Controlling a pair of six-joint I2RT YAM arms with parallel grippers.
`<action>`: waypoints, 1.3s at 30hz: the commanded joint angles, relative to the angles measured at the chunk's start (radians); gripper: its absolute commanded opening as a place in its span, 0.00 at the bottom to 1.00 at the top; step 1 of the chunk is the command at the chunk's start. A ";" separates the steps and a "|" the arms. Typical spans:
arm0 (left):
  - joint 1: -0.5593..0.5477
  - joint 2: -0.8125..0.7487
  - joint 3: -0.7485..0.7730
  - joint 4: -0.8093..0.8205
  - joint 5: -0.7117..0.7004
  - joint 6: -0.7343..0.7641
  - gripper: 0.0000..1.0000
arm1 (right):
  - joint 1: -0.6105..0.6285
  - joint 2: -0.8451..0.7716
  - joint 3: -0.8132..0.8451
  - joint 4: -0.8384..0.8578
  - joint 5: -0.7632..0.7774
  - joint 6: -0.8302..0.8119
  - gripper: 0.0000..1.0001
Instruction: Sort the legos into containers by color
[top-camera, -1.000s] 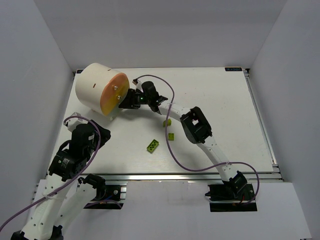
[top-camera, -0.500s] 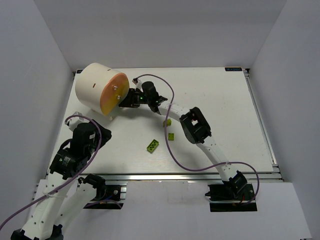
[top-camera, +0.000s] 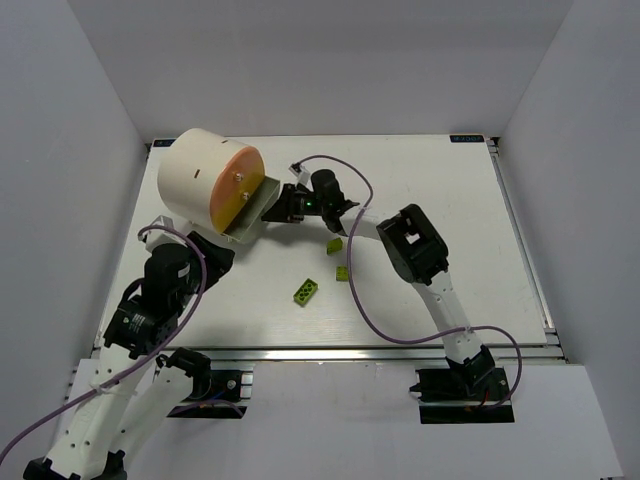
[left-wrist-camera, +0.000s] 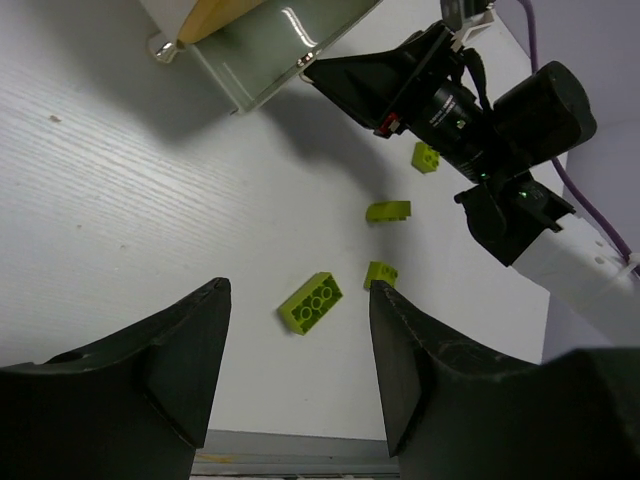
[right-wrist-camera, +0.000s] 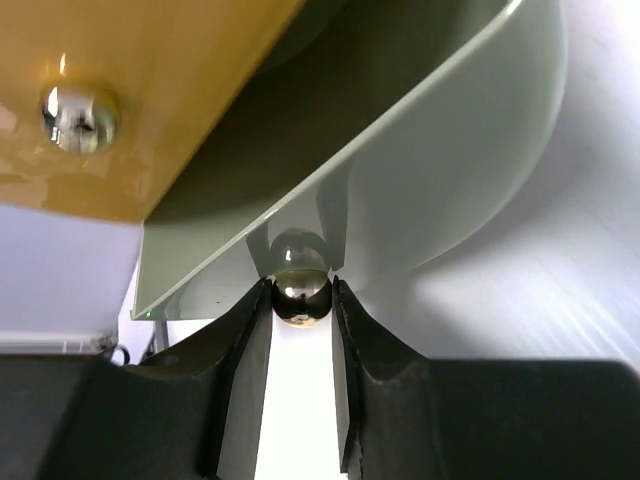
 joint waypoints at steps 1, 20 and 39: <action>-0.005 0.011 -0.014 0.111 0.082 0.043 0.68 | -0.045 -0.095 -0.090 0.038 -0.022 -0.051 0.24; -0.036 0.454 0.100 0.310 0.601 0.262 0.54 | -0.159 -0.363 -0.127 -0.422 -0.325 -0.576 0.72; -0.413 0.963 0.268 0.174 0.193 0.437 0.87 | -0.479 -0.778 -0.274 -1.159 -0.320 -1.183 0.77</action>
